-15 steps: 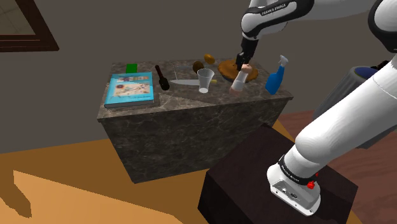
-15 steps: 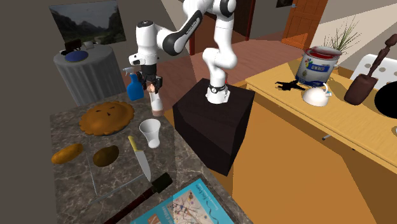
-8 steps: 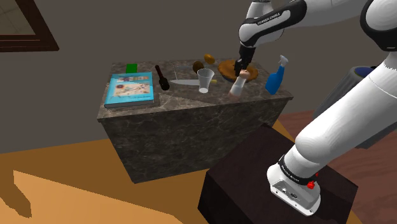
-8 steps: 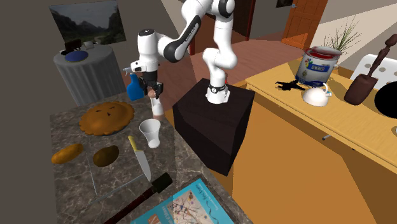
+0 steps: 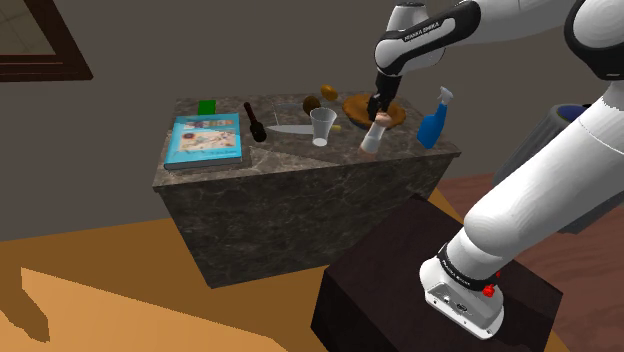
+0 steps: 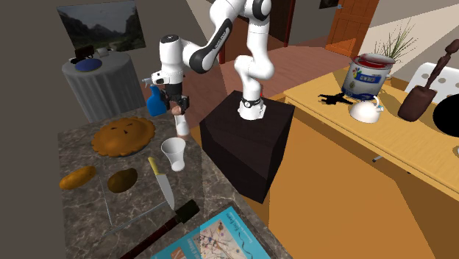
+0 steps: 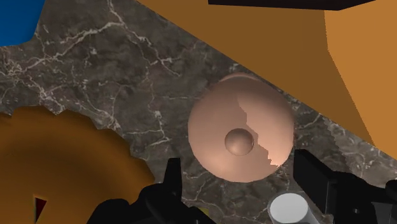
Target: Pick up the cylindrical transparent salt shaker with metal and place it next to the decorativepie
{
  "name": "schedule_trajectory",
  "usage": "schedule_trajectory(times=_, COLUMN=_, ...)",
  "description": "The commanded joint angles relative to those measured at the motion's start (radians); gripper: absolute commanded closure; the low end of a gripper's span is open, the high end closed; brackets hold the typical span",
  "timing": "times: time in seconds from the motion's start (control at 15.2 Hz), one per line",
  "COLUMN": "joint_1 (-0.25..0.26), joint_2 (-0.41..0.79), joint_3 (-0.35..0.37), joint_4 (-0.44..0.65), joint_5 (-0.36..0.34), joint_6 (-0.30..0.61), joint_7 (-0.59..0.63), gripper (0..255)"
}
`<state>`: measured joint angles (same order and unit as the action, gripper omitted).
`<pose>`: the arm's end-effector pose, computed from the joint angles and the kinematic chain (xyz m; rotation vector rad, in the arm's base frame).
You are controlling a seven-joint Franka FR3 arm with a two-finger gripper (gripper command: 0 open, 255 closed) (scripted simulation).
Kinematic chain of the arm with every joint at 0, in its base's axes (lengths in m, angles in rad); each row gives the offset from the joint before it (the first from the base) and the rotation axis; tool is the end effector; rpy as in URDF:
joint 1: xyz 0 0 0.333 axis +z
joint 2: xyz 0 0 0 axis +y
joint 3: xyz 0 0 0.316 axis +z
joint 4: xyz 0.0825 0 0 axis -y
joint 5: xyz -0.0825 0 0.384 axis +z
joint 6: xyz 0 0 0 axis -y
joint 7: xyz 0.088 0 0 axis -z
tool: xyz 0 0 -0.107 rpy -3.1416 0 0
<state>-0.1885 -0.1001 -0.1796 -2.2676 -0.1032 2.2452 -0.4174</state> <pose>0.4752 -0.1874 0.4075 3.0466 0.1691 0.0700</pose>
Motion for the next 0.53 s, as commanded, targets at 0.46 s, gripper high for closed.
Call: schedule_trajectory(times=0.46, joint_1=0.003, joint_2=-0.051, joint_3=0.007, joint_4=0.051, joint_5=-0.003, joint_6=-0.101, joint_7=0.004, gripper=0)
